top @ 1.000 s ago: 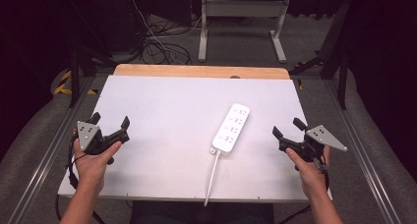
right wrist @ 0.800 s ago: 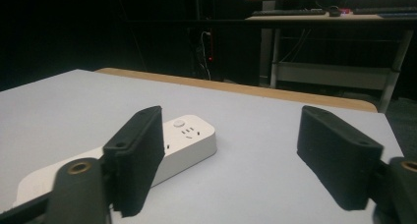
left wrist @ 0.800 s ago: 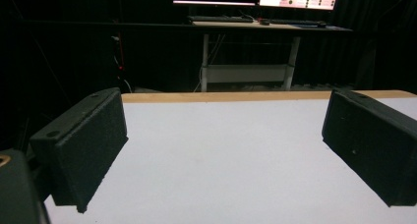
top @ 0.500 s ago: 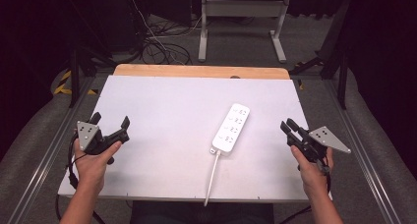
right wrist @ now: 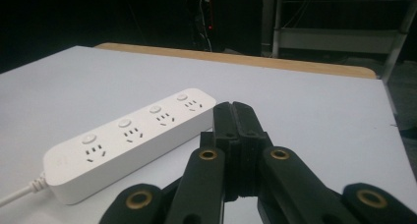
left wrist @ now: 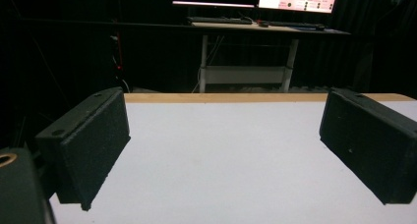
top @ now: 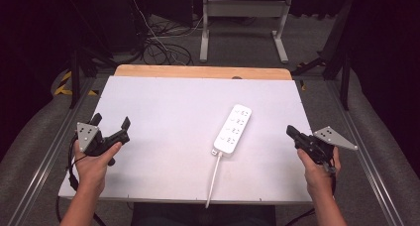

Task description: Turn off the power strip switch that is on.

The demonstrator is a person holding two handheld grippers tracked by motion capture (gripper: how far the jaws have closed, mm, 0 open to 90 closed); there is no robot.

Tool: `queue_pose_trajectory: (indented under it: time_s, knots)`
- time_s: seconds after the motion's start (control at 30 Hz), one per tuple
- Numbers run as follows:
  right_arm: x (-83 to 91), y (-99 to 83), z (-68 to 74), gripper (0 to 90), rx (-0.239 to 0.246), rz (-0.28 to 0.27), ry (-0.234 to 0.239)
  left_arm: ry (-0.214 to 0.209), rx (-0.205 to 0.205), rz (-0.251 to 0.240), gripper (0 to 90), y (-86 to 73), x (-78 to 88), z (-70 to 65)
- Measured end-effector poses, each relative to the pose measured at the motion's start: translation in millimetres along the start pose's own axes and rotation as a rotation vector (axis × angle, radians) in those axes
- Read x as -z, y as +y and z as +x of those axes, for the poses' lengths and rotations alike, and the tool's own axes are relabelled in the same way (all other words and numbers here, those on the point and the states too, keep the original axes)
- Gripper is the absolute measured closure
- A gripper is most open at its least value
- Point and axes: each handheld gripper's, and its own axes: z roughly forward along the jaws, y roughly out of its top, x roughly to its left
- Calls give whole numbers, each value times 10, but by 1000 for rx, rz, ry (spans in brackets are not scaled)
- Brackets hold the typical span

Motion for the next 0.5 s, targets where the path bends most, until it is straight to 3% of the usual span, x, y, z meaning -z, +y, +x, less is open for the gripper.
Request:
queue_pose_trajectory:
  time_s: [0.27, 0.3, 0.5]
  knots:
    - [-47, 108, -5, 900, -12, 11, 40, -2, -4, 1, 54, -5, -9, -5]
    - [-90, 142, 27, 900, 16, 21, 46, -1, -3, 1, 55, -6, -10, -5]
    - [-228, 211, 138, 900, 39, 40, 77, -3, -9, 3, 54, -5, -10, -7]
